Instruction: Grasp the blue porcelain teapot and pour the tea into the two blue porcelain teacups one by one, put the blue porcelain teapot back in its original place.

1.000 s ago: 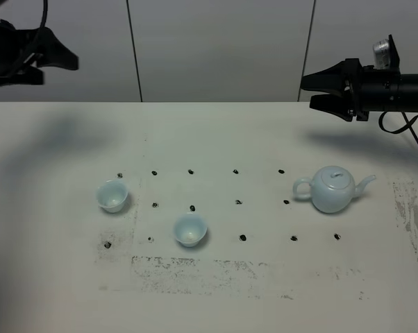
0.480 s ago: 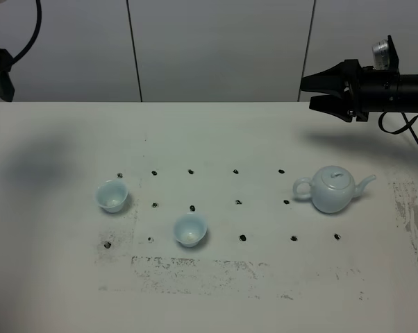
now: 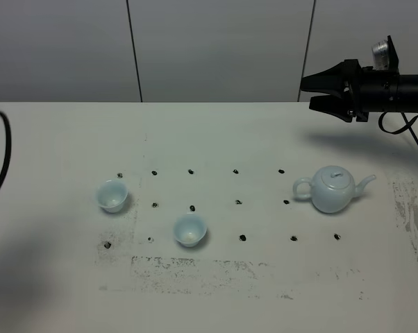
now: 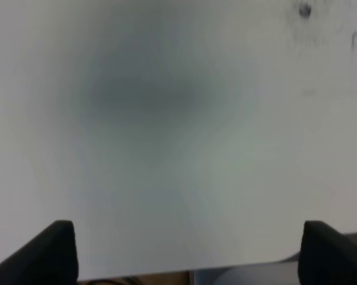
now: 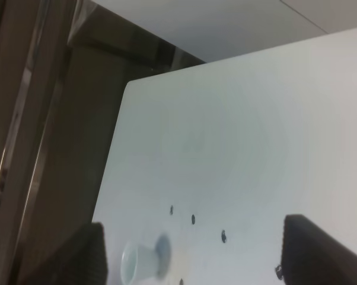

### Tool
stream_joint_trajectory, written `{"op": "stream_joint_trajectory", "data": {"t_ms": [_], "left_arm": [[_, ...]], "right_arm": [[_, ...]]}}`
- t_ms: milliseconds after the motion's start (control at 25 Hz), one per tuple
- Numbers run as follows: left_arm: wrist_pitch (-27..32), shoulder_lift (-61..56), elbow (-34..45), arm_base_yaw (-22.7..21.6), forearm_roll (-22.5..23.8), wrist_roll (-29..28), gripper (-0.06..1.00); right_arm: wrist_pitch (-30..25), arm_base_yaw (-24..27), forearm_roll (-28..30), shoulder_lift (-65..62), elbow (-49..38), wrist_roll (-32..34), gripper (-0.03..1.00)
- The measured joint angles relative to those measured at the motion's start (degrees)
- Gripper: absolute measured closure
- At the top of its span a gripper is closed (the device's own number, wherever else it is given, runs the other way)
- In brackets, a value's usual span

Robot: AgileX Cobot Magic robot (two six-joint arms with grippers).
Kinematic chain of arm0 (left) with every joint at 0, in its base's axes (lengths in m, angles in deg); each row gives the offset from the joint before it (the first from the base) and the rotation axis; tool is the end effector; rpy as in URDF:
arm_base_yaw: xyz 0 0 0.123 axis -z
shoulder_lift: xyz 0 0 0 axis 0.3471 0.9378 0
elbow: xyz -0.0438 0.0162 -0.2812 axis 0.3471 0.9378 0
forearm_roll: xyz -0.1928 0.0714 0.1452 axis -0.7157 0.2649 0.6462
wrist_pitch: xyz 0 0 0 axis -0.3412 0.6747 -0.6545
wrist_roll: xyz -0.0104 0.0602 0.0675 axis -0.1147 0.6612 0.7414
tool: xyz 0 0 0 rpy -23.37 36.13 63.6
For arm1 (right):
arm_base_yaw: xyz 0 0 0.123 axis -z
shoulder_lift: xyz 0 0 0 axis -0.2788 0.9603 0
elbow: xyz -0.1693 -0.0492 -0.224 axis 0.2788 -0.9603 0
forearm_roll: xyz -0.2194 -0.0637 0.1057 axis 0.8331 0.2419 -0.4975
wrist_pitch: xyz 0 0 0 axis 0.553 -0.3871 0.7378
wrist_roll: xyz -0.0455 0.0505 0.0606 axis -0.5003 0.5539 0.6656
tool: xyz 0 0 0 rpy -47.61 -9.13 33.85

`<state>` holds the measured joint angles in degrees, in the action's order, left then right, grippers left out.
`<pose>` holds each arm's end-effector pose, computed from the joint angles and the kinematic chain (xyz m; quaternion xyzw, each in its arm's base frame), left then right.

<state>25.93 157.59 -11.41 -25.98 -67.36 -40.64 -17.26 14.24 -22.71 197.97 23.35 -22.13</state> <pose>0.2115 0.0087 0.3075 0.0033 0.9889 -0.0542 0.1381 0.4946 0.1010 0.1725 -0.0612 0.7975 0.5704 0.1868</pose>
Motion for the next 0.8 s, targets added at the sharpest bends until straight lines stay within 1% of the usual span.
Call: {"op": "stream_joint_trajectory", "data": {"t_ms": [200, 320, 400, 480, 640, 800], "left_arm": [[-0.6, -18.5, 16.2, 0.0, 0.0, 0.0, 0.18], [-4.4, -30.1, 23.2, 0.0, 0.0, -0.7, 0.18], [-7.7, -37.6, 26.1, 0.0, 0.0, -1.1, 0.18], [-9.4, -45.4, 28.4, 0.0, 0.2, -1.2, 0.18], [-8.4, -57.3, 30.7, 0.0, 0.9, -1.2, 0.18], [-7.8, -65.2, 31.1, 0.0, 1.0, -1.5, 0.18]], "right_arm": [[0.0, 0.0, 0.0, 0.0, 0.0, 0.0, 0.38], [0.0, 0.0, 0.0, 0.0, 0.0, 0.0, 0.38], [0.0, 0.0, 0.0, 0.0, 0.0, 0.0, 0.38], [0.0, 0.0, 0.0, 0.0, 0.0, 0.0, 0.38], [0.0, 0.0, 0.0, 0.0, 0.0, 0.0, 0.38], [0.0, 0.0, 0.0, 0.0, 0.0, 0.0, 0.38]]}}
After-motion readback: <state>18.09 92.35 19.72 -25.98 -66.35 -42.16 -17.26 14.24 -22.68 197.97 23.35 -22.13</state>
